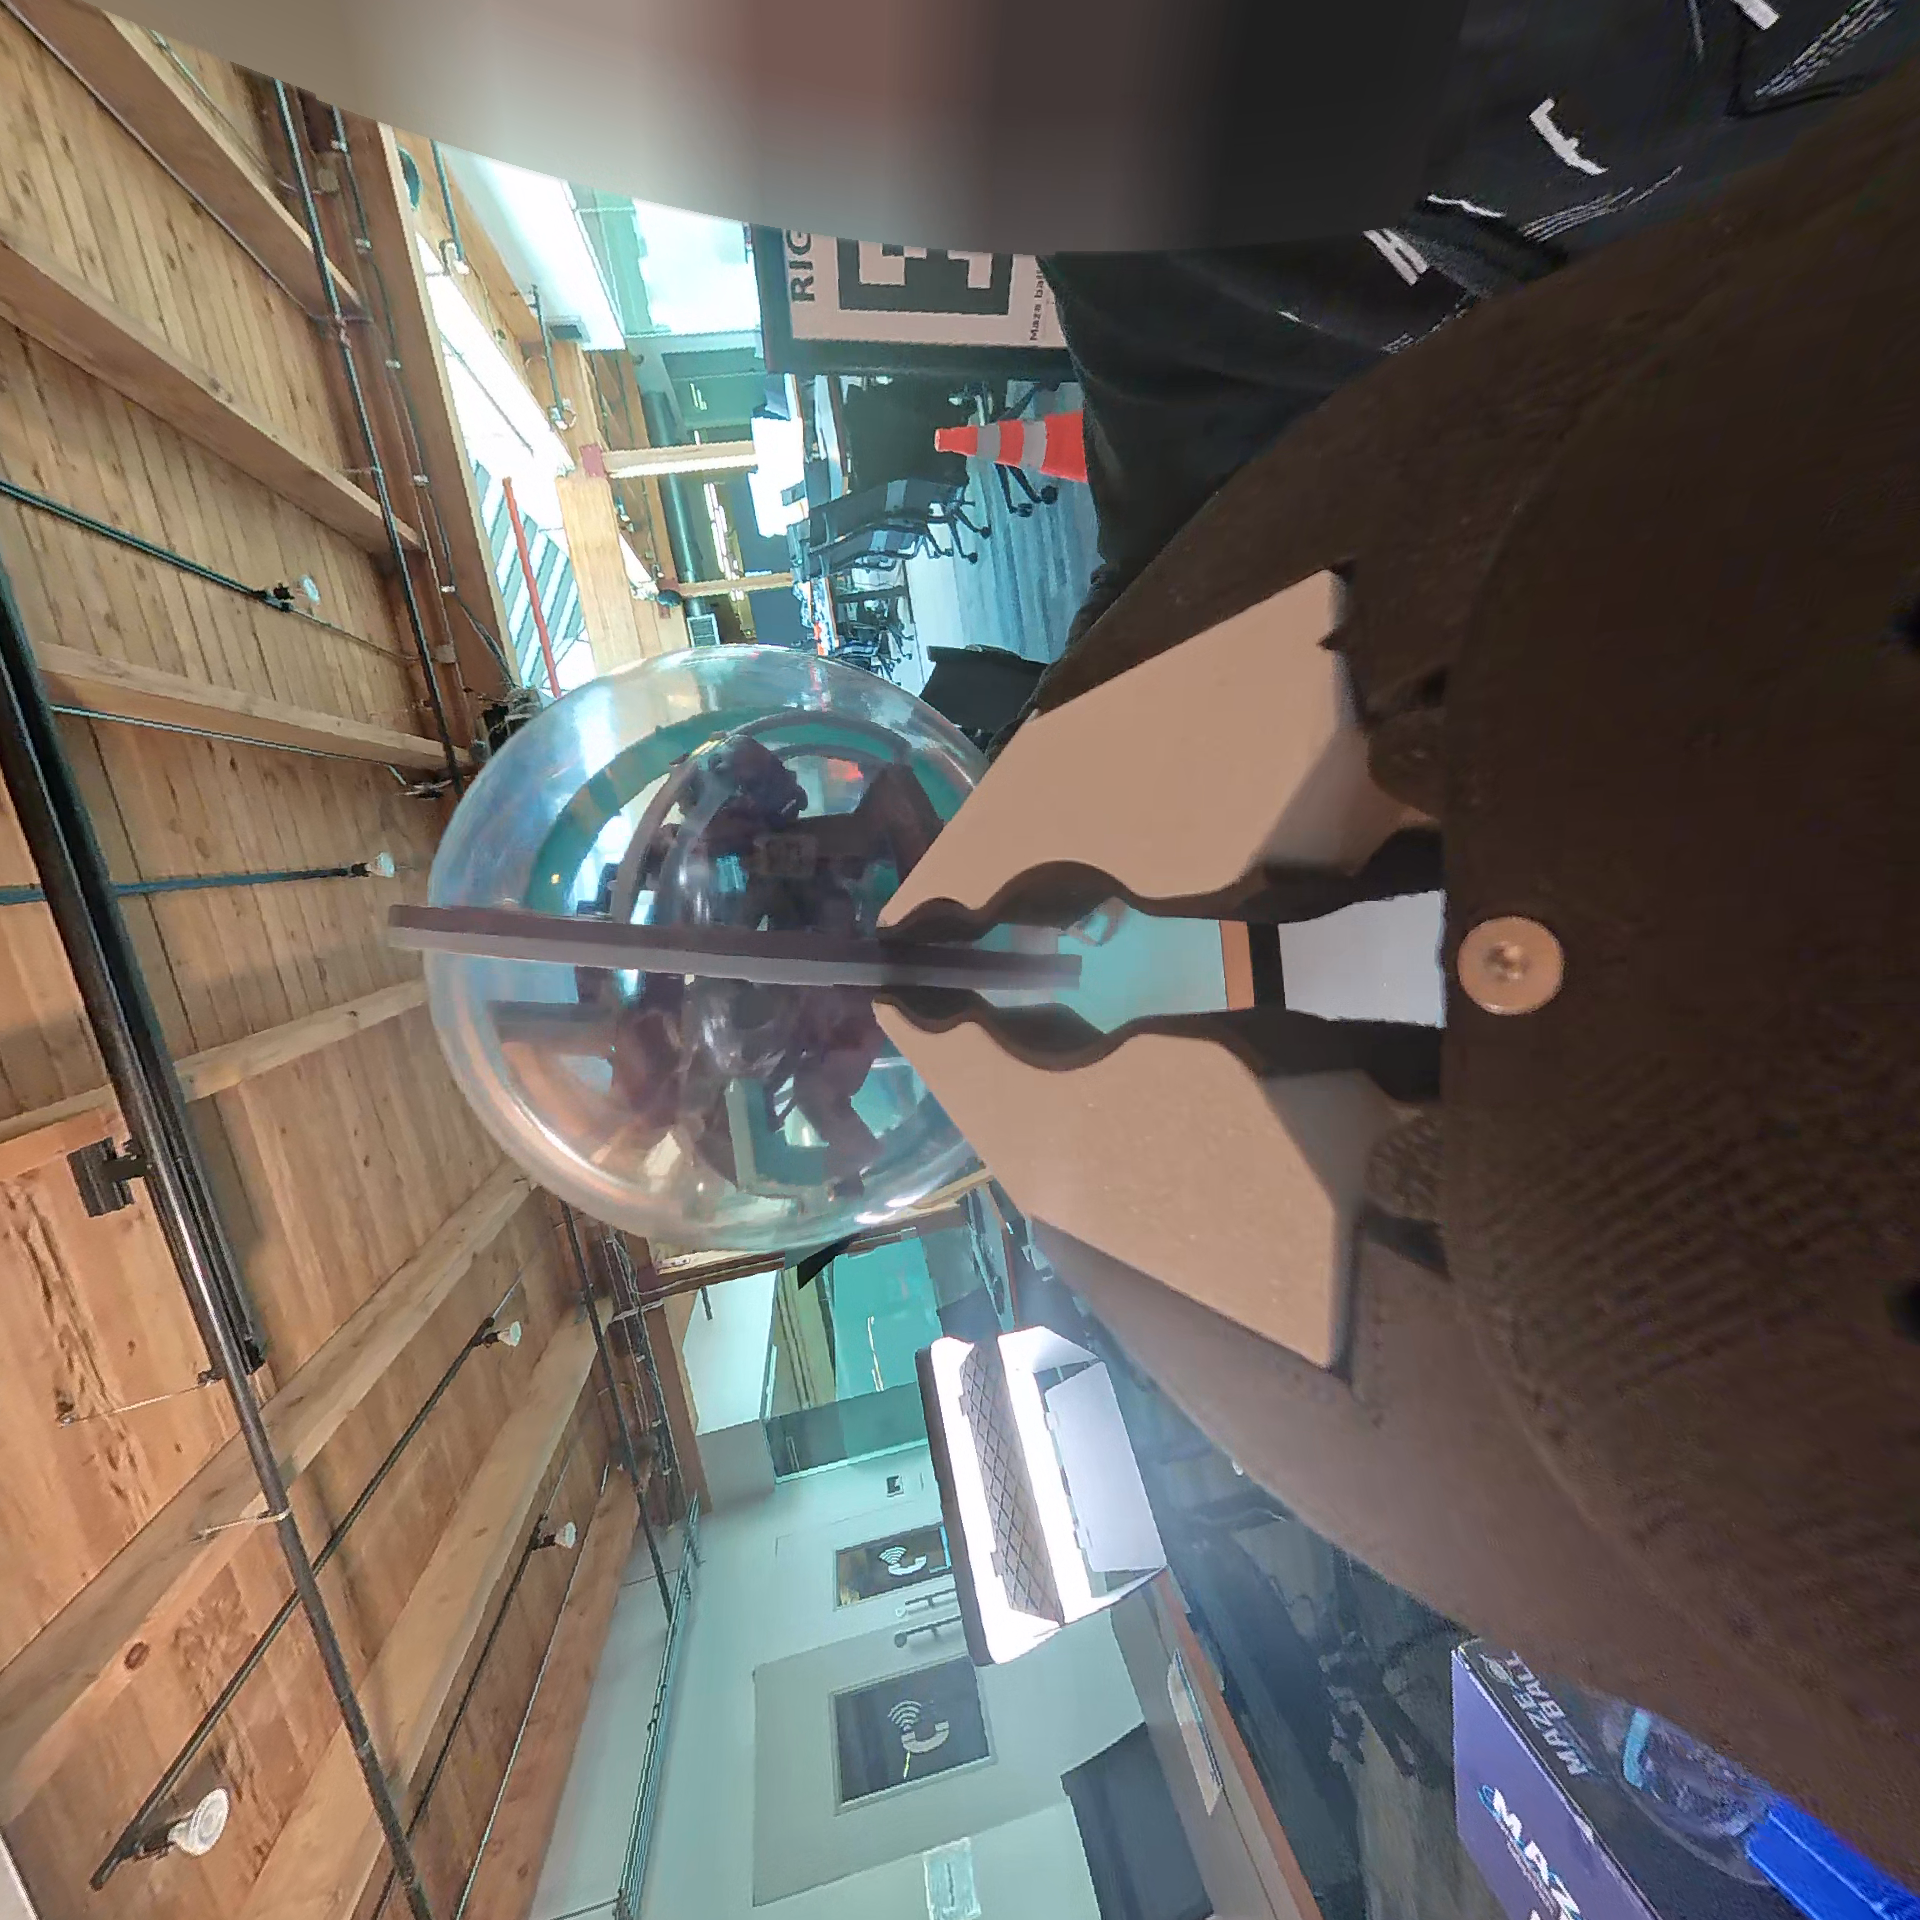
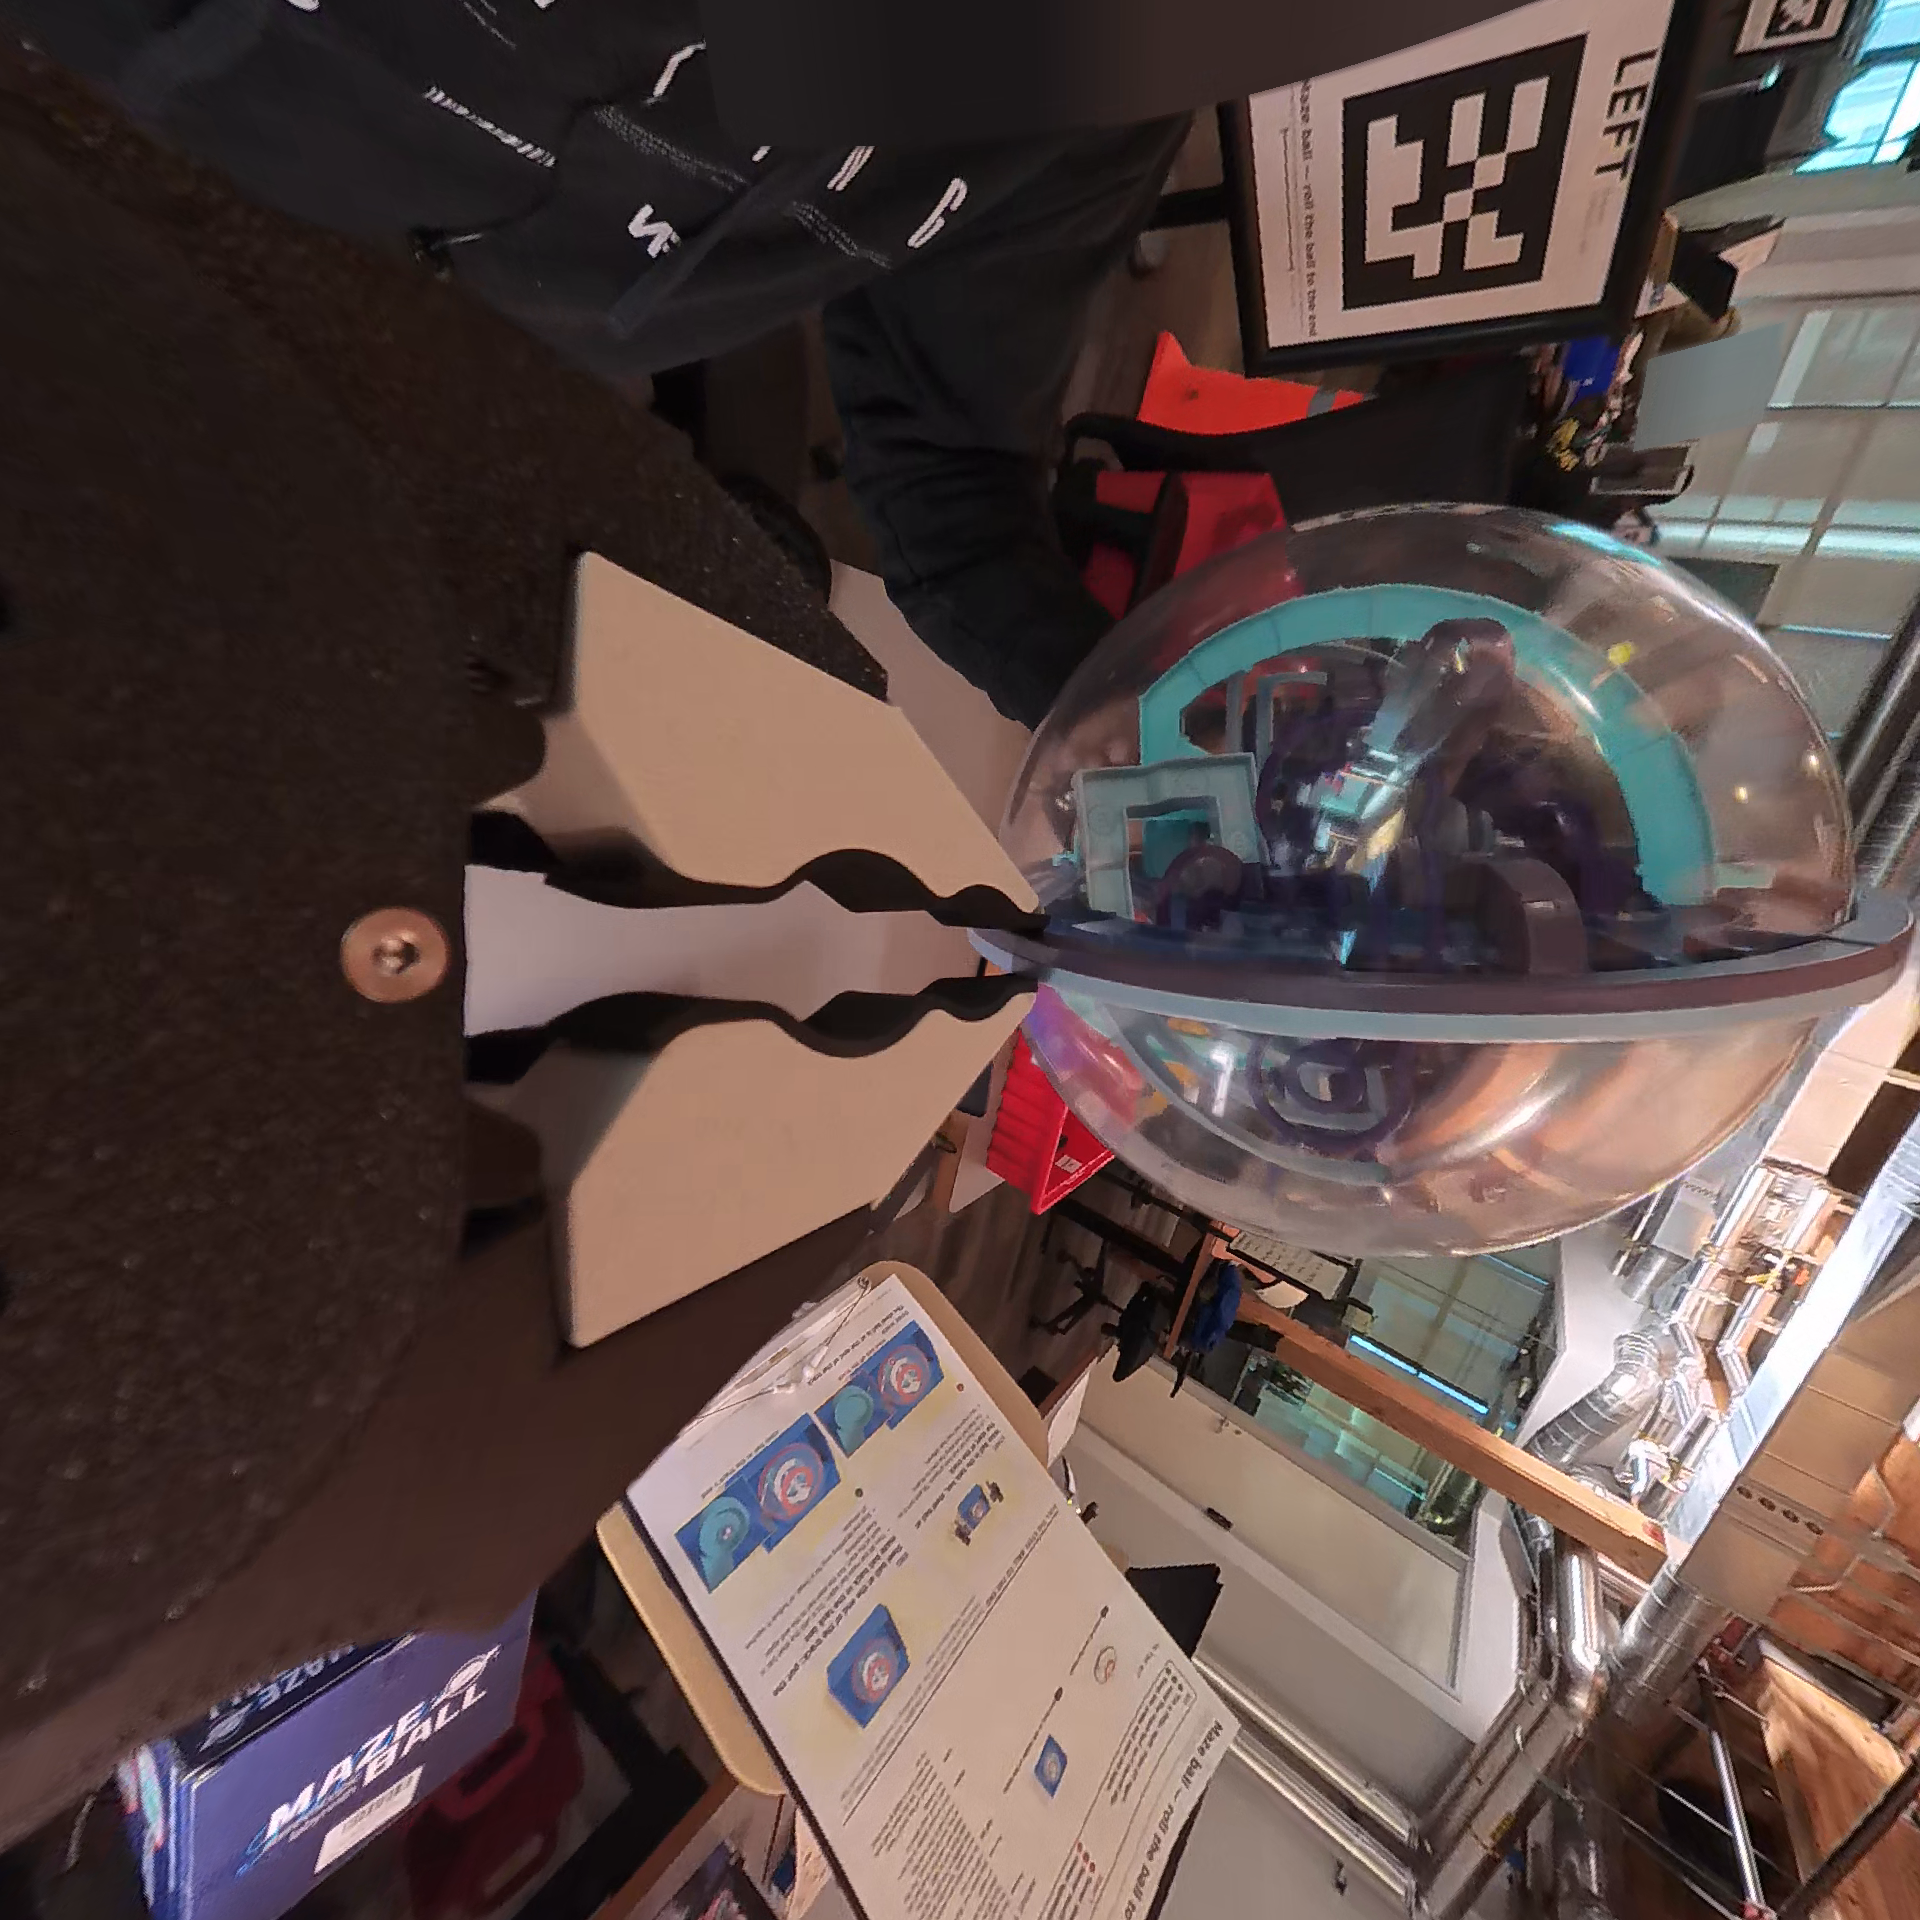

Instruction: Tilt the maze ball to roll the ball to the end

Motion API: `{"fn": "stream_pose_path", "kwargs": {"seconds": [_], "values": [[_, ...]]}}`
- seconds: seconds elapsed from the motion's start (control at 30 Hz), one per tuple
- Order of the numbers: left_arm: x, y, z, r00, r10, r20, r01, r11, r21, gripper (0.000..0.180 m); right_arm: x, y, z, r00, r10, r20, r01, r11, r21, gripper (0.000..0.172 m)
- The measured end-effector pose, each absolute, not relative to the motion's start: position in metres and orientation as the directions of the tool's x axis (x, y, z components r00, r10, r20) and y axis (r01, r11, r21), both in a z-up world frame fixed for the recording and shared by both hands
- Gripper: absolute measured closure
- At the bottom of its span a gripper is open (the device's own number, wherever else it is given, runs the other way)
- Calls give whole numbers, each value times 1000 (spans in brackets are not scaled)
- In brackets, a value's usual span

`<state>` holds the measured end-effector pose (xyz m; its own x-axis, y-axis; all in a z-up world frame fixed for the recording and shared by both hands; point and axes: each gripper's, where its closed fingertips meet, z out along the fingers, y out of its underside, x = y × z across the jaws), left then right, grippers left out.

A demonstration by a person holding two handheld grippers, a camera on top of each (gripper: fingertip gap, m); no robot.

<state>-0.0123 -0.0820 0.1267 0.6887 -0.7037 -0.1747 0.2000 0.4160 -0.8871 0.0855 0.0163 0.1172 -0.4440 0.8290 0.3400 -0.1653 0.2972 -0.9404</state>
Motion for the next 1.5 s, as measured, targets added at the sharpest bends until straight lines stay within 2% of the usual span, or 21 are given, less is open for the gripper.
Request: {"fn": "stream_pose_path", "kwargs": {"seconds": [0.47,0.77,1.5], "values": [[-25,-52,92,627,-779,0,369,297,-881,174,84,29,109,-418,865,278,-29,293,-956,165],[-27,-42,62,601,-793,98,426,215,-879,175,82,39,83,-427,883,197,23,228,-973,166],[-31,-41,93,654,-751,-92,293,364,-884,174,77,44,99,-387,858,339,-134,312,-941,166]]}}
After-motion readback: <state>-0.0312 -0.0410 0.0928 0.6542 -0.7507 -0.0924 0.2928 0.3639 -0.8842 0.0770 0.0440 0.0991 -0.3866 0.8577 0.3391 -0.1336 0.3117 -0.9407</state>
